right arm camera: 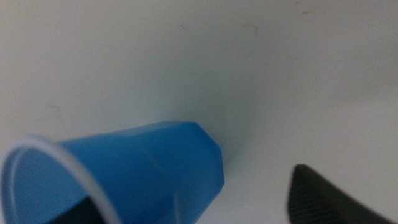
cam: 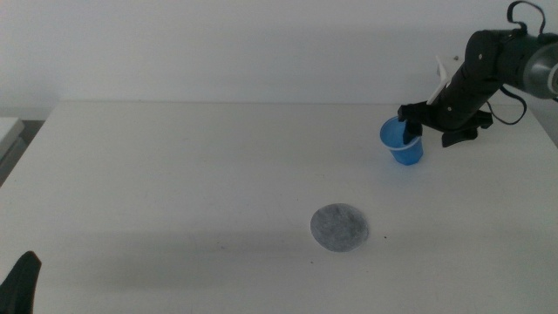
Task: Place an empty cup on a cup mat.
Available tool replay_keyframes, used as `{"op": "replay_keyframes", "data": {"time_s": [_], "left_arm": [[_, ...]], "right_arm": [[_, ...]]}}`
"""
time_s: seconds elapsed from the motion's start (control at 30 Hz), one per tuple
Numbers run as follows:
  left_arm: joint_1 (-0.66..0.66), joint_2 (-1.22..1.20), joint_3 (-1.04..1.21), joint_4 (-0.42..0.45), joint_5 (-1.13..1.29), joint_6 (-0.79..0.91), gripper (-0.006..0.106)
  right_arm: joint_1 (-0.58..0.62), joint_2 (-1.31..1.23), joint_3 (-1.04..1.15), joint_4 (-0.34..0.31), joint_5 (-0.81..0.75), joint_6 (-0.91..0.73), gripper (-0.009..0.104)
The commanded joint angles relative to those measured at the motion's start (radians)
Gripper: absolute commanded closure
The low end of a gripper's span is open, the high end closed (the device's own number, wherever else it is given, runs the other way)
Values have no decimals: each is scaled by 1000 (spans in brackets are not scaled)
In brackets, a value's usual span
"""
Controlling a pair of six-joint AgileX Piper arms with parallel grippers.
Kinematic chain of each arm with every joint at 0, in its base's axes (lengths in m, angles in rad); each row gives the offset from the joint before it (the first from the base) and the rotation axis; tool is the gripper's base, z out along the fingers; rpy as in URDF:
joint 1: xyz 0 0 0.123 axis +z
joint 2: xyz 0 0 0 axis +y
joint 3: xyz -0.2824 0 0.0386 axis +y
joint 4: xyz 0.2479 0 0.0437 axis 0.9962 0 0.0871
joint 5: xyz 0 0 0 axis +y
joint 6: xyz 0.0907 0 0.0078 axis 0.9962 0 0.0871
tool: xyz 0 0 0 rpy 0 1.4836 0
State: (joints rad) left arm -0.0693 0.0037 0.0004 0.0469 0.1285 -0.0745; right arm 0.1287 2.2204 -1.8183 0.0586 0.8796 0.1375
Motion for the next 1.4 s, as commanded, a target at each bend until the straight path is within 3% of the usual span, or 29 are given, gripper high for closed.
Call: {"op": "replay_keyframes", "data": {"time_s": [0.0,0.2,0.27,0.33,0.47,0.63,0.7,0.87,1.13,1.37], "left_arm": [[-1,-4,0,-2,-13,-3,7],[-1,-4,0,-2,-13,-3,7],[-1,-4,0,-2,-13,-3,7],[-1,-4,0,-2,-13,-3,7],[-1,-4,0,-2,-13,-3,7],[-1,-4,0,-2,-13,-3,7],[-1,-4,0,-2,-13,-3,7],[-1,-4,0,-2,-13,-3,7],[-1,-4,0,-2,-13,-3,7],[-1,-4,0,-2,-13,-3,7]], "right_arm": [[0,1,-9,-11,-14,3,45],[0,-1,-9,-11,-40,3,88],[0,-1,-9,-7,-40,3,98],[0,-7,-9,-3,-37,3,98],[0,-99,-9,80,1,-80,98],[5,-273,134,325,-11,-298,98],[13,-371,271,366,-61,-314,98],[74,-520,512,343,-122,-278,98],[271,-520,546,91,-145,-11,98],[319,-412,542,73,-194,66,98]]}}
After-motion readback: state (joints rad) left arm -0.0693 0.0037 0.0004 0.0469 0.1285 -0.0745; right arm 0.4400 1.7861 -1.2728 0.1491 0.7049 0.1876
